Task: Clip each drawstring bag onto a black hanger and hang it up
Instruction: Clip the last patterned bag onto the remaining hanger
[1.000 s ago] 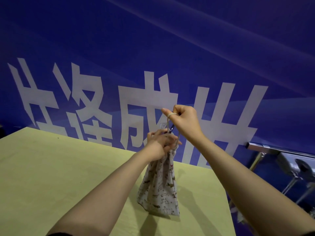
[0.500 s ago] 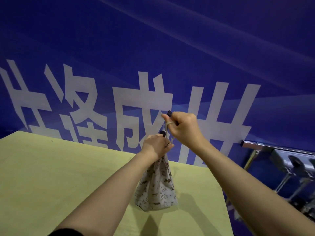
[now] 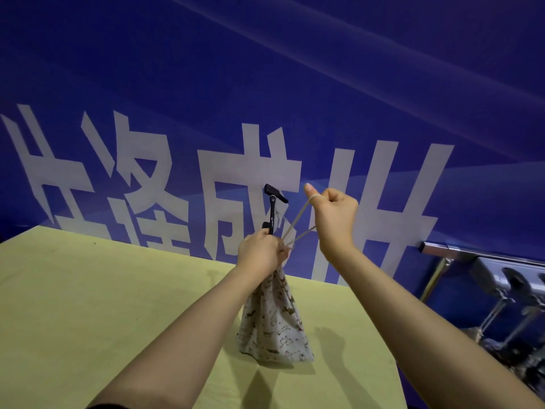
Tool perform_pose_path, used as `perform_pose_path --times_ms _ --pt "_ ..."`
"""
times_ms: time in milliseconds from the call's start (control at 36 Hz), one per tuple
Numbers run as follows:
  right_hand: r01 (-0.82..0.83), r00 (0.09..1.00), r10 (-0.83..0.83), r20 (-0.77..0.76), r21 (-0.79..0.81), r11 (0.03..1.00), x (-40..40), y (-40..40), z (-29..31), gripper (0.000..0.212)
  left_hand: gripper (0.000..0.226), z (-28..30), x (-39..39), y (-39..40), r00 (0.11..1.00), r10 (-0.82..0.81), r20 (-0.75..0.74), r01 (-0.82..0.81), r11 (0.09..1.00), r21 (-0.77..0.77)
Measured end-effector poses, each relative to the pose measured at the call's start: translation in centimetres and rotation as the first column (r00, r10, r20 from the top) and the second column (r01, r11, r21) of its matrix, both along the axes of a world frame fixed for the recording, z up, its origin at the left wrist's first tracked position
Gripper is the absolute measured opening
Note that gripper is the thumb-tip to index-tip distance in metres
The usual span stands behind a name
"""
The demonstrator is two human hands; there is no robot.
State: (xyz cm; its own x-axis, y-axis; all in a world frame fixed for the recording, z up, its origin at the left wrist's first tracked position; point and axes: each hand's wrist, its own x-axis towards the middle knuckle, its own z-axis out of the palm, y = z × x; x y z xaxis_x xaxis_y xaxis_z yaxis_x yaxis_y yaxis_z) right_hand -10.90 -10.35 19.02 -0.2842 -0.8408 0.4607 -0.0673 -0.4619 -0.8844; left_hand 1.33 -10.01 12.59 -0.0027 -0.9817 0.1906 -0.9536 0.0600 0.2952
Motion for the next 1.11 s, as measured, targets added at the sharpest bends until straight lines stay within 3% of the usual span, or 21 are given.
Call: perform_pose_path --times_ms 56,194,306,444,583,694,806,944,1028,1111 --pt "-0.008 1.000 0.008 -0.029 0.004 1.000 -0.1 0.1 0.1 0.048 0.036 0.1 0.2 0.6 1.000 -0.018 0.010 0.018 1.000 -0.017" --pt "-0.004 0.962 -0.003 -0.273 -0.026 1.000 -0.9 0.3 1.0 0.045 0.057 0.2 1.2 1.2 0.997 -0.056 0.050 0.058 0.998 -0.024" --pt "0.007 0.927 -0.009 -0.375 -0.007 1.000 -1.0 0.5 0.7 0.045 0.048 0.4 1.6 1.5 0.995 -0.066 0.070 0.070 0.996 -0.056" --pt "0.009 0.935 -0.019 -0.353 -0.028 1.000 -0.7 1.3 0.5 0.051 0.041 0.1 0.8 2.0 0.988 -0.097 0.119 0.102 0.994 -0.037" --pt "-0.040 0.978 0.041 -0.206 0.008 0.999 -1.0 1.9 0.5 0.051 0.033 0.0 -0.7 2.4 0.991 -0.114 0.077 0.116 0.993 -0.019" --pt "-0.105 0.972 0.106 -0.207 0.016 0.994 -2.1 2.7 0.5 0.043 0.038 0.3 -1.9 2.9 0.983 -0.139 0.123 0.139 0.990 0.009" --pt "-0.059 0.977 0.060 -0.207 0.011 0.998 -4.5 3.8 1.0 0.041 0.029 1.3 -4.5 4.3 0.979 -0.116 0.167 0.113 0.993 0.028" --pt "0.008 0.970 0.026 -0.242 0.138 0.990 -8.7 5.3 2.8 0.061 0.029 1.9 -9.1 5.4 0.977 -0.012 0.212 0.027 0.997 -0.068" --pt "-0.173 0.978 0.188 -0.088 0.158 0.972 -12.2 6.9 3.7 0.051 0.032 2.5 -13.3 6.7 0.964 0.024 0.264 -0.001 0.996 -0.089" --pt "-0.358 0.934 0.350 0.074 0.175 0.917 -15.9 8.3 3.8 0.025 0.034 2.6 -17.1 8.0 0.970 0.054 0.236 -0.030 0.994 -0.102"
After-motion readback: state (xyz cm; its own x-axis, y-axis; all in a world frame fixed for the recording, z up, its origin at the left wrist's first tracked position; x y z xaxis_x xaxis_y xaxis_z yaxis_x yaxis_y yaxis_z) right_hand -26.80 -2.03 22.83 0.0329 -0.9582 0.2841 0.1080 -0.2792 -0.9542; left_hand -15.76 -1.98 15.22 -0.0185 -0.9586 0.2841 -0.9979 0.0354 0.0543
